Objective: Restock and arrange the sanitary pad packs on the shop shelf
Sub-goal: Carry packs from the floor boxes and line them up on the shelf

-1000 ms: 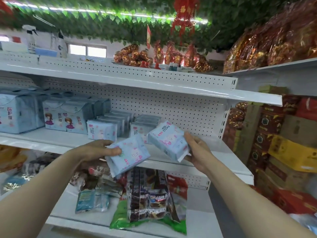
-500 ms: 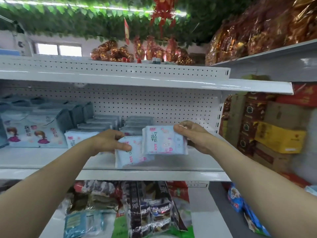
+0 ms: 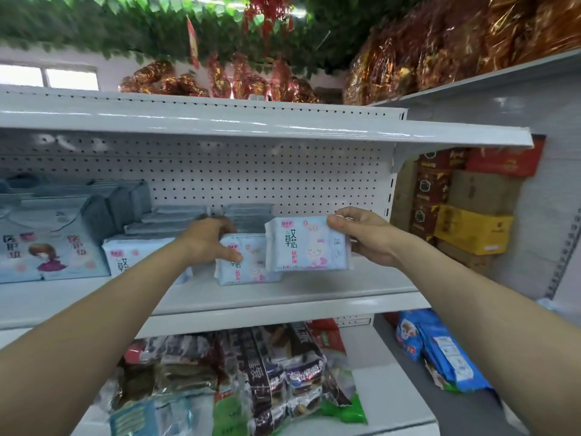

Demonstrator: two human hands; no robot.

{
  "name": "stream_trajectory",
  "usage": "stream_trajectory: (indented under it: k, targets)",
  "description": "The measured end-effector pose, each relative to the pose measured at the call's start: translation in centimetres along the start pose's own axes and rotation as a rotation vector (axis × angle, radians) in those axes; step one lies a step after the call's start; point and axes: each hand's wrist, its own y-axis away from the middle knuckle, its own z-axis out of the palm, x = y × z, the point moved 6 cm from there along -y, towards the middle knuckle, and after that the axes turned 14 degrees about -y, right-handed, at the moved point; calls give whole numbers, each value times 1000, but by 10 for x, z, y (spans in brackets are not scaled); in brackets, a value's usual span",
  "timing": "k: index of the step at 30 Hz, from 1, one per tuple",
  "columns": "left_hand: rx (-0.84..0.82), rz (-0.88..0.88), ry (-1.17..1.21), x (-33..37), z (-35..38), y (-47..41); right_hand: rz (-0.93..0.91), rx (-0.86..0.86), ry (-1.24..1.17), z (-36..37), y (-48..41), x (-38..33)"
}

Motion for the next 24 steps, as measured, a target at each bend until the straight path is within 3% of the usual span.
stream_trajectory:
  k: [9,17,21,24]
  targets:
    - [47,-71,-156,-4,-2,0,-31,-42,60,9,0,-5]
    - [94,-2,-160,-2,-16,14,-84,-107,146,37,12,-27]
    - [254,20,31,-12,-51,34,-113,-108,219,60,14,-37]
    - [203,9,290,-19,-75,60,-119,-141,266,89,11,-38]
